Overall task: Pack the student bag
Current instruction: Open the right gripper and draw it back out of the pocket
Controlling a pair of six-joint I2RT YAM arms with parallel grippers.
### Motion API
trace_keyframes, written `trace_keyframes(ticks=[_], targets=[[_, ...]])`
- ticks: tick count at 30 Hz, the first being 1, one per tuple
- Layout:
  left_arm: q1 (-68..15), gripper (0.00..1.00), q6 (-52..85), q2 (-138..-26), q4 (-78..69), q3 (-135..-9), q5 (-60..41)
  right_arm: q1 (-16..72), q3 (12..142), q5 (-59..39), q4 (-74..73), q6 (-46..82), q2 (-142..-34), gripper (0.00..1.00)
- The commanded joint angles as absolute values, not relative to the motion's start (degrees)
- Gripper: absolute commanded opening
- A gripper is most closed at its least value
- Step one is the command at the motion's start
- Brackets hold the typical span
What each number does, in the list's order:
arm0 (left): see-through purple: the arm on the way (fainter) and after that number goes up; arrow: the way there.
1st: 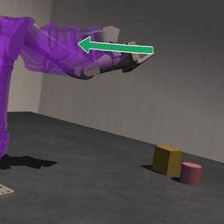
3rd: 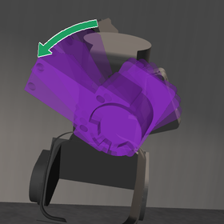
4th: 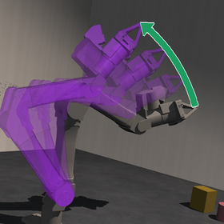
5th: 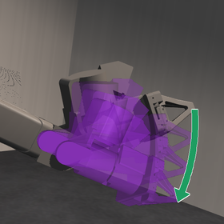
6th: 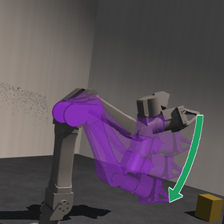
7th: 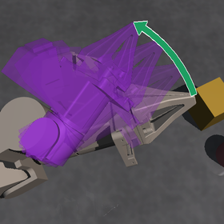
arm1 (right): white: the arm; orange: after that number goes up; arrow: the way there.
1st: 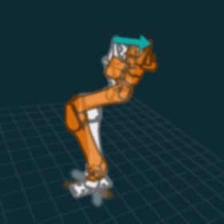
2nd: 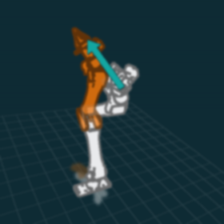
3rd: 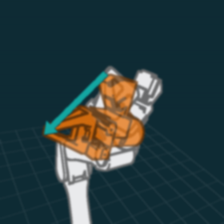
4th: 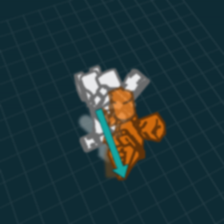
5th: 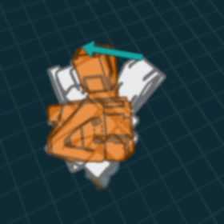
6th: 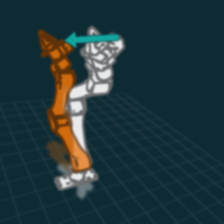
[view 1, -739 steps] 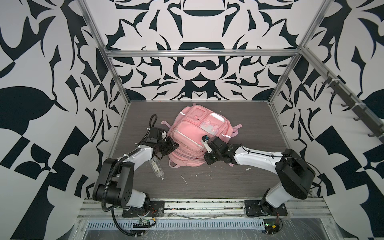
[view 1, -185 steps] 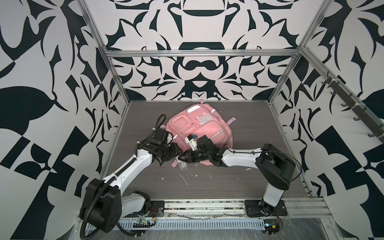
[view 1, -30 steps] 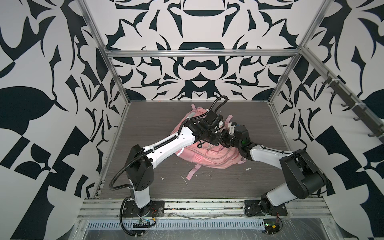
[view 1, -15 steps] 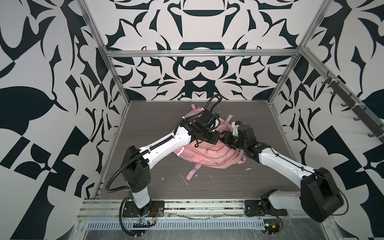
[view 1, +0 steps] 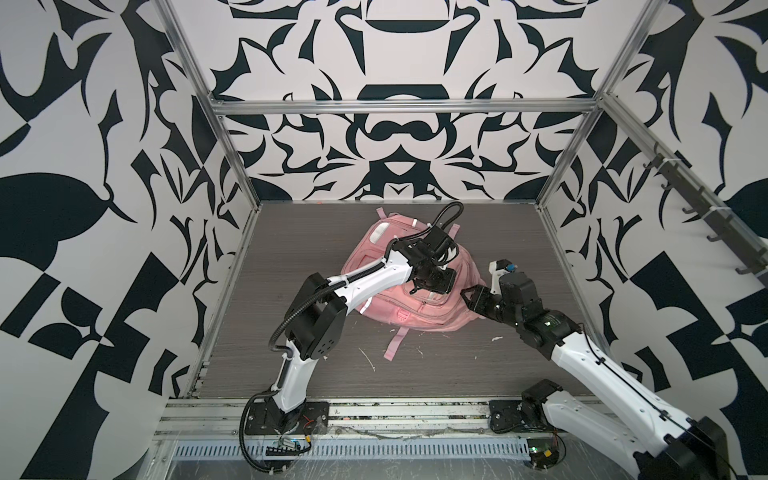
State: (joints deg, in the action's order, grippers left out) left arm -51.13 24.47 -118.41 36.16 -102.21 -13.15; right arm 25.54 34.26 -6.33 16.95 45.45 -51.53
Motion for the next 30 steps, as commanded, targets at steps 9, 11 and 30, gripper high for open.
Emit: trace_keyframes(ticks=[9,11,30], targets=[[-48.49,0.5,23.93,-113.75,39.63,-98.12,-9.91,30.93,33.0,-4.5,11.9,46.4,-56.22,0.39],[-47.76,0.5,24.14,-110.79,38.69,-94.64,-9.55,32.46,33.53,-3.91,10.36,46.72,-58.43,0.39],[-42.16,0.51,30.14,-99.21,29.17,-74.4,-10.74,44.3,43.19,2.9,3.69,48.25,-75.82,0.41]])
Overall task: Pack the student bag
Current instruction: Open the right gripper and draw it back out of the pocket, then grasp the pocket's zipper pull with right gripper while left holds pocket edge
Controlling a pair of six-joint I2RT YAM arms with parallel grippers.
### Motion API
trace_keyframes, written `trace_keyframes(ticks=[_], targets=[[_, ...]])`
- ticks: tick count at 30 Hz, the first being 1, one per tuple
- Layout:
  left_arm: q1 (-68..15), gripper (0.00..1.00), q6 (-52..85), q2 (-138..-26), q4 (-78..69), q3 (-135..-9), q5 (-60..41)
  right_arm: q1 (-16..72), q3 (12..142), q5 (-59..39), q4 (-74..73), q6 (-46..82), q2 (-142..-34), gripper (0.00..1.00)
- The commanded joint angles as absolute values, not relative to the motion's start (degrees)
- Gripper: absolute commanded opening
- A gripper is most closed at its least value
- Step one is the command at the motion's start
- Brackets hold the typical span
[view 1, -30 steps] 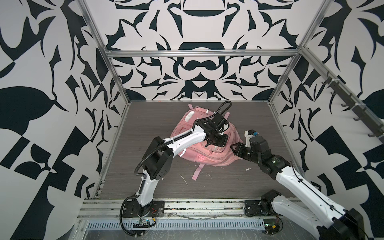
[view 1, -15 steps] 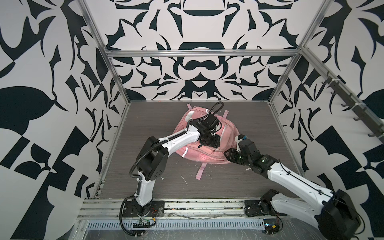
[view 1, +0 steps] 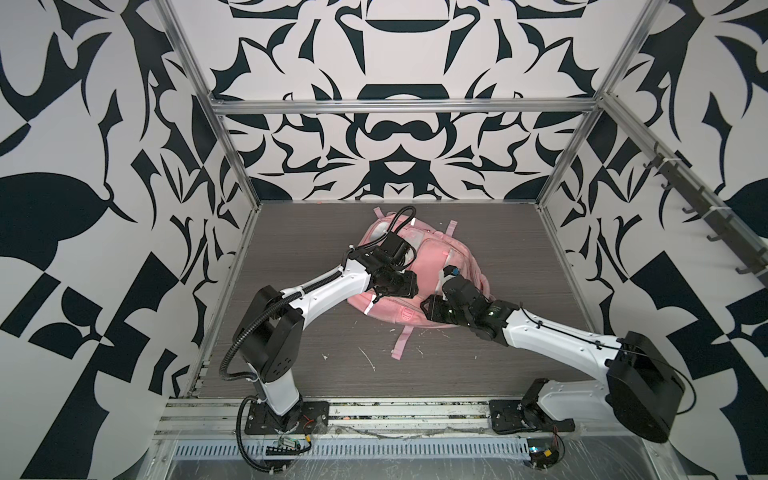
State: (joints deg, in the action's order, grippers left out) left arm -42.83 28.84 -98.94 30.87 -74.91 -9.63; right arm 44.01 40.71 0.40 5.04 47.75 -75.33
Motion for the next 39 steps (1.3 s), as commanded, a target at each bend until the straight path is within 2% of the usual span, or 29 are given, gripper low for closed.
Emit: trace_keyframes(ticks=[1,14,27,39], targets=[[-41.96,0.51,30.32,-99.5,29.06,-74.36,-11.0,44.29,43.45,3.15,3.82,48.25,-76.21,0.41],[-41.4,0.51,31.55,-102.74,26.61,-74.71,-13.52,45.09,46.39,6.21,5.22,47.79,-80.23,0.37],[-41.37,0.51,31.82,-103.52,25.88,-73.68,-14.42,45.52,47.95,9.16,7.81,47.82,-82.25,0.26],[-41.05,0.5,31.82,-103.35,25.55,-72.42,-14.57,45.98,45.94,9.53,9.62,47.98,-78.38,0.14]])
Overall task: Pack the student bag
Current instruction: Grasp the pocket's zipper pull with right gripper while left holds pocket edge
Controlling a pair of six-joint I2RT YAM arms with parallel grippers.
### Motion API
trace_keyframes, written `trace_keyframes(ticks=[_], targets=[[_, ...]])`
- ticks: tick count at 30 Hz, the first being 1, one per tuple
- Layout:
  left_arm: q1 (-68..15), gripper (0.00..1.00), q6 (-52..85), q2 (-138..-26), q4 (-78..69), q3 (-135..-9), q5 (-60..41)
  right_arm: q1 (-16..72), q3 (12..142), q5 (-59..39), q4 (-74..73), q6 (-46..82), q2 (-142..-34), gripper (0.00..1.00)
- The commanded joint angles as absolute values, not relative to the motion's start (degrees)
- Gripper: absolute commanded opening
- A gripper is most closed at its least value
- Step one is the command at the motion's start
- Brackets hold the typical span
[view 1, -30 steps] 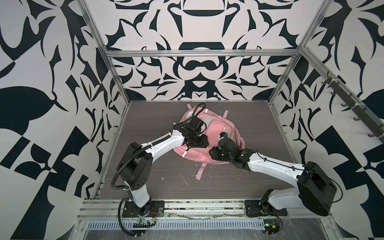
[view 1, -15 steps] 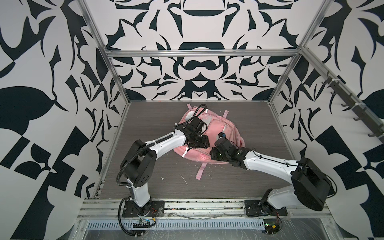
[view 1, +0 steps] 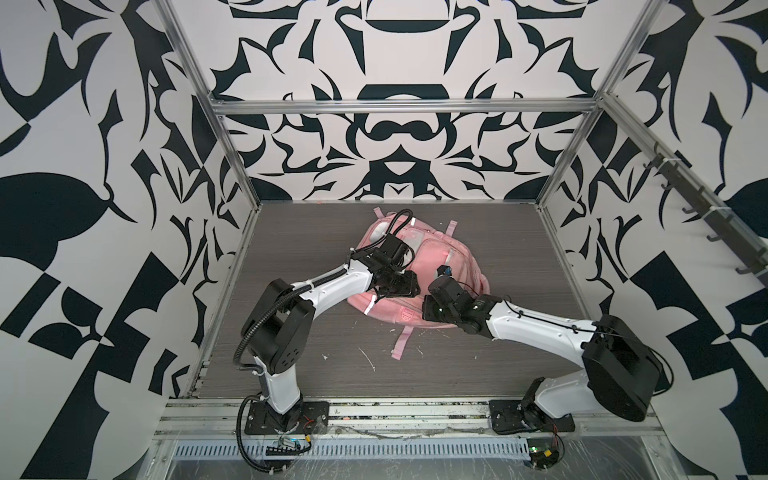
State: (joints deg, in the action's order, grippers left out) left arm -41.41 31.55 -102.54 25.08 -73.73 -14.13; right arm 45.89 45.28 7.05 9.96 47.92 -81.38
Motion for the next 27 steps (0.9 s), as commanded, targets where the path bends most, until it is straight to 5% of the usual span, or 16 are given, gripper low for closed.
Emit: trace_keyframes(ticks=[1,14,20,27], targets=[[-40.96,0.5,31.82,-103.28,25.55,-72.38,-14.5,46.02,45.64,9.63,9.88,48.06,-77.93,0.14],[-40.35,0.5,32.08,-102.95,25.34,-71.72,-14.94,46.05,42.58,10.49,12.42,47.98,-74.43,0.12],[-40.32,0.5,32.26,-102.53,25.39,-71.08,-15.08,46.13,42.62,9.16,10.01,48.34,-74.46,0.24],[-40.34,0.5,32.43,-102.14,25.07,-70.49,-15.2,46.78,43.44,8.44,8.24,48.62,-76.15,0.26]])
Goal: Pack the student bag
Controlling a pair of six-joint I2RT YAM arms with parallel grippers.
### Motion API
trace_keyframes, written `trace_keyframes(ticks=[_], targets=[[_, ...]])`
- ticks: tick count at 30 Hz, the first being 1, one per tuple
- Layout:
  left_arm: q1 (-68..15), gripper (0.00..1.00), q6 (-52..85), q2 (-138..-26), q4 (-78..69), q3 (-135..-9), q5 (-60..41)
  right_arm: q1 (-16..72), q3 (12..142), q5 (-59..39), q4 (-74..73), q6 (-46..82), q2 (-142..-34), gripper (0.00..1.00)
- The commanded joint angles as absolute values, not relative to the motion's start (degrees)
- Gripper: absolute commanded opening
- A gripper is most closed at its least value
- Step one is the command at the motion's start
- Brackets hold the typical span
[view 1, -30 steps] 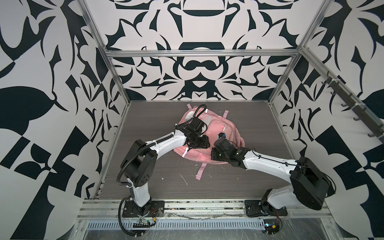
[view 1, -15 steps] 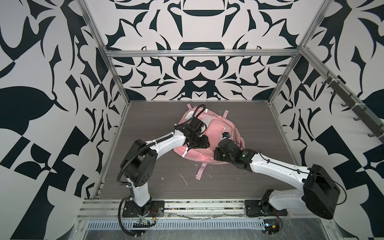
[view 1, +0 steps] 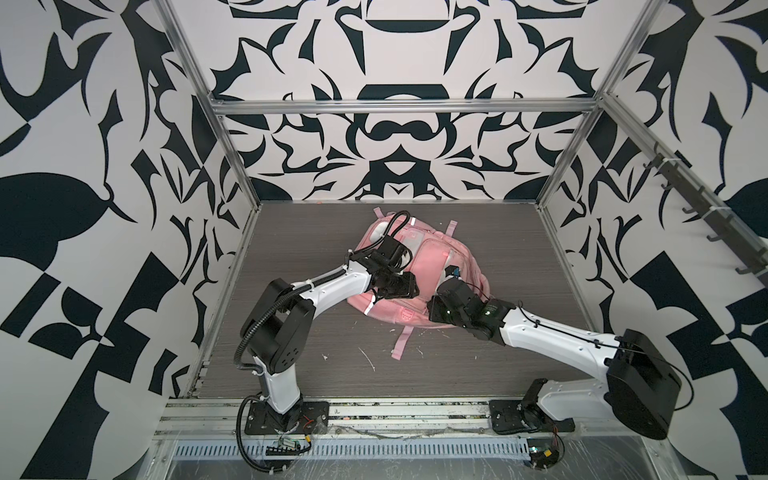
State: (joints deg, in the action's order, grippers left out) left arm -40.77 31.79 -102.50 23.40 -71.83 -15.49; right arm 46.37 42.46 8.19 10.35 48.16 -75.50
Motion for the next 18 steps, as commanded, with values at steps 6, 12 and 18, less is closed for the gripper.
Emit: trace_keyframes(ticks=[6,12,18], targets=[[-40.34,0.5,32.43,-102.13,25.1,-70.75,-15.26,47.11,43.94,7.95,6.27,49.12,-78.98,0.25],[-40.34,0.49,32.42,-102.22,25.22,-70.96,-15.29,47.2,44.67,7.67,5.07,49.05,-81.32,0.24],[-40.34,0.48,32.47,-102.51,25.12,-71.03,-15.29,47.51,46.04,7.21,4.59,48.86,-83.66,0.19]])
